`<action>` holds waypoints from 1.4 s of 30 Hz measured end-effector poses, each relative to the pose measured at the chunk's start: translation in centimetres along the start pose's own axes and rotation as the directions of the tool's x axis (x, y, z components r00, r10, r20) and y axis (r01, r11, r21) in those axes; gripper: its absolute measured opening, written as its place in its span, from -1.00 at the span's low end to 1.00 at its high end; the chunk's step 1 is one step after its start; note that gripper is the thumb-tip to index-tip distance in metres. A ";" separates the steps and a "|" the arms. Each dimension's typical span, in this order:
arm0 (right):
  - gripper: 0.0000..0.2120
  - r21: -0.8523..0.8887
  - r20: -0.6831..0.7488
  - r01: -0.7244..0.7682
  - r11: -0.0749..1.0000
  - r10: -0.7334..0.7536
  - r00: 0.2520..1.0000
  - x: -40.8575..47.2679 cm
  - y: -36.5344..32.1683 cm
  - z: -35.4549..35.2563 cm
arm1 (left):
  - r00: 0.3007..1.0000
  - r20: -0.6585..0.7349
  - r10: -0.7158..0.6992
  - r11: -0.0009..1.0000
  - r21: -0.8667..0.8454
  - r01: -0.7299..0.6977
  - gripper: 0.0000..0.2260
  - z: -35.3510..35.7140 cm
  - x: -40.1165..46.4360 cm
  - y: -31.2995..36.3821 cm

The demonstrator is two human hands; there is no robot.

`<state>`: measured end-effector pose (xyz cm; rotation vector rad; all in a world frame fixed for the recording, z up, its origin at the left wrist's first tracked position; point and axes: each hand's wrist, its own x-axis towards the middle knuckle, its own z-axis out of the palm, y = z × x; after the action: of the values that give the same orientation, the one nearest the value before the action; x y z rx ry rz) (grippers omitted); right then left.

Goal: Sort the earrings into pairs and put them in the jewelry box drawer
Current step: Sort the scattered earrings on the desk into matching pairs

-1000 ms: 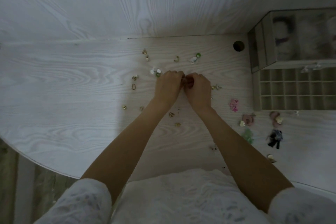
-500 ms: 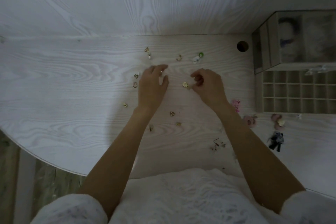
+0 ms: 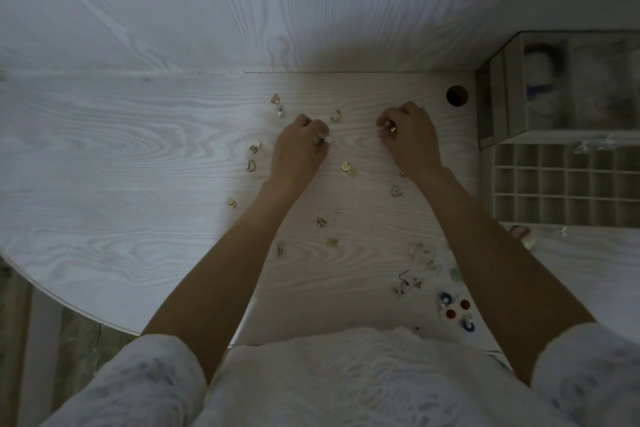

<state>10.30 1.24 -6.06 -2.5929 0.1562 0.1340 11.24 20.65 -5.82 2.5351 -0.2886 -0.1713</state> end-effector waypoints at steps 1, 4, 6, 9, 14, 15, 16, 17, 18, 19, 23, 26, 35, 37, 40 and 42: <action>-0.89 0.012 -0.017 -0.029 1.000 0.029 0.999 -0.3 0.5 -0.2 | 0.999 0.017 0.027 1.000 0.011 -0.027 -0.89 0.3 0.2 0.5; -0.88 0.074 -0.051 -0.132 0.988 0.136 0.989 -1.3 1.4 -0.8 | 0.996 0.067 0.061 0.998 -0.008 -0.061 -0.86 1.4 0.9 2.1; -0.82 0.076 -0.068 -0.195 0.978 0.200 0.977 -1.8 1.5 -0.9 | 0.994 0.096 0.058 0.998 -0.032 -0.055 -0.83 2.2 1.6 3.5; -0.78 0.150 -0.095 -0.242 0.959 0.257 0.962 -2.0 1.6 -1.0 | 0.992 0.126 0.019 0.997 -0.075 -0.009 -0.74 3.3 2.2 5.7; -0.72 0.222 0.003 -0.249 0.943 0.255 0.967 -2.2 1.7 -1.6 | 0.988 0.135 -0.069 0.974 -0.205 0.096 -0.67 4.6 1.9 7.3; -0.68 0.208 0.021 -0.240 0.948 0.241 0.970 -2.3 1.6 -1.7 | 0.988 0.136 -0.078 0.967 -0.229 0.108 -0.67 4.7 1.8 7.4; -0.62 0.197 0.033 -0.232 0.952 0.230 0.973 -2.4 1.5 -1.7 | 0.986 0.143 -0.083 0.962 -0.246 0.116 -0.67 4.9 1.7 7.5; -0.57 0.193 0.040 -0.226 0.955 0.223 0.974 -2.4 1.4 -1.7 | 0.985 0.152 -0.081 0.959 -0.256 0.119 -0.66 5.0 1.5 7.6; -0.53 0.194 0.047 -0.225 0.955 0.220 0.974 -2.4 1.3 -1.6 | 0.984 0.162 -0.077 0.956 -0.269 0.119 -0.64 5.0 1.3 7.8; -0.50 0.195 0.055 -0.223 0.955 0.217 0.975 -2.4 1.2 -1.6 | 0.983 0.171 -0.071 0.948 -0.294 0.120 -0.62 5.1 1.1 7.9; -0.49 0.188 0.077 -0.206 0.960 0.195 0.978 -2.4 0.9 -1.4 | 0.979 0.193 -0.068 0.931 -0.341 0.132 -0.54 4.9 0.6 7.8; -0.51 0.170 0.092 -0.193 0.966 0.180 0.979 -2.3 0.9 -1.5 | 0.980 0.187 -0.067 0.945 -0.302 0.122 -0.56 4.6 0.4 7.4; -0.57 0.136 0.056 -0.097 0.986 0.090 0.994 -2.5 0.3 -1.2 | 0.986 0.164 -0.006 0.952 -0.302 0.056 -0.63 3.1 -0.2 6.3; -0.65 0.089 -0.006 -0.018 0.996 0.019 1.000 -2.8 -0.1 -1.4 | 0.997 0.032 0.067 0.958 -0.281 -0.055 -0.69 1.7 -1.1 5.1; -0.73 0.058 -0.058 0.128 0.990 -0.125 0.990 -3.1 -1.4 -1.6 | 0.960 -0.223 0.168 0.970 -0.137 -0.202 -0.76 -0.8 -3.0 2.1; -0.74 0.043 -0.036 0.183 0.982 -0.181 0.983 -3.0 -2.6 -1.4 | 0.951 -0.287 0.112 0.989 -0.065 -0.136 -0.77 -2.2 -4.4 -0.5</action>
<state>7.82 2.96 -3.17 -2.5490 -0.0660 0.0219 7.45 23.26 -4.03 2.4091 -0.3182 0.2227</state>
